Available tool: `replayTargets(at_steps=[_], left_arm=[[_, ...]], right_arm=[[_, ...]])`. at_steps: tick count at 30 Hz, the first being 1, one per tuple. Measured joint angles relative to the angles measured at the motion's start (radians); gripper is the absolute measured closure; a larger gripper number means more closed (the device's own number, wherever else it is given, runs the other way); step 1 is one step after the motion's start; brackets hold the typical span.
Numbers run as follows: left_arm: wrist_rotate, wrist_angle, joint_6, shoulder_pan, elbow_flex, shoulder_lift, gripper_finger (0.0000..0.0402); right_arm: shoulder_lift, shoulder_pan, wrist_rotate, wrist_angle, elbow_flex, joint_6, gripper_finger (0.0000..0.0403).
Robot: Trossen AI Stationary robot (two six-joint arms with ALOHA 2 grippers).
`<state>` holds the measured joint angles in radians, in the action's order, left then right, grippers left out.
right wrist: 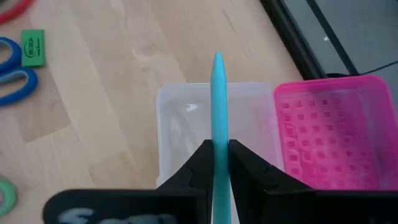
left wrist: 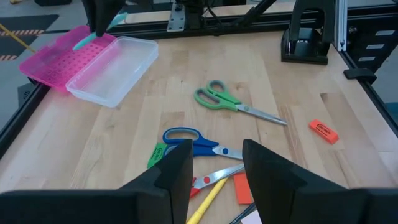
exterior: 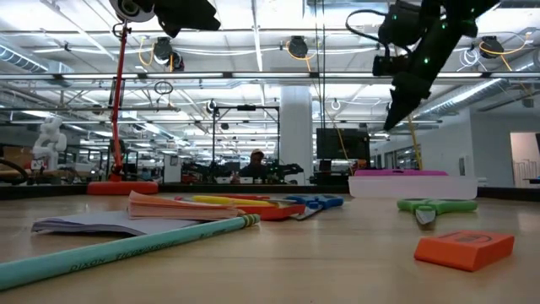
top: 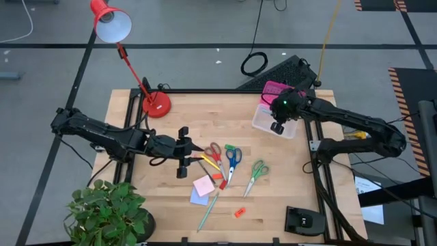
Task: Pack school essentials
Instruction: Put the blue pen into the supply box
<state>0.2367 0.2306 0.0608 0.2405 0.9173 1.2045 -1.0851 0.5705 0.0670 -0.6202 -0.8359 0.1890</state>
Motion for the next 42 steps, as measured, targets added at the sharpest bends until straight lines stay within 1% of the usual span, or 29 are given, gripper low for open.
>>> replayTargets(at_steps=[5,12,19,24,31,37,42], left_arm=[[0.0,0.0,0.001,0.0,0.0,0.0,0.0256],[0.0,0.0,0.005,0.0,0.0,0.0,0.0256],[0.0,-0.001,0.006,0.0,0.0,0.0,0.0256],[0.001,-0.005,0.007,0.0,0.0,0.0,0.0256],[0.001,-0.005,0.009,0.0,0.0,0.0,0.0256],[0.001,-0.005,0.008,0.0,0.0,0.0,0.0256],[0.001,-0.005,0.008,0.0,0.0,0.0,0.0256]], right_arm=[[0.0,0.075,-0.047,0.091,0.076,0.057,0.0373],[0.0,0.159,-0.05,0.214,0.169,0.134,0.0373],[-0.003,0.235,-0.051,0.284,0.242,0.198,0.0373],[-0.029,0.245,-0.072,0.313,0.241,0.218,0.0373],[-0.142,0.262,-0.067,0.316,0.242,0.261,0.0373],[-0.22,0.262,0.013,0.332,0.242,0.269,0.0372],[-0.232,0.261,0.025,0.339,0.242,0.269,0.0349]])
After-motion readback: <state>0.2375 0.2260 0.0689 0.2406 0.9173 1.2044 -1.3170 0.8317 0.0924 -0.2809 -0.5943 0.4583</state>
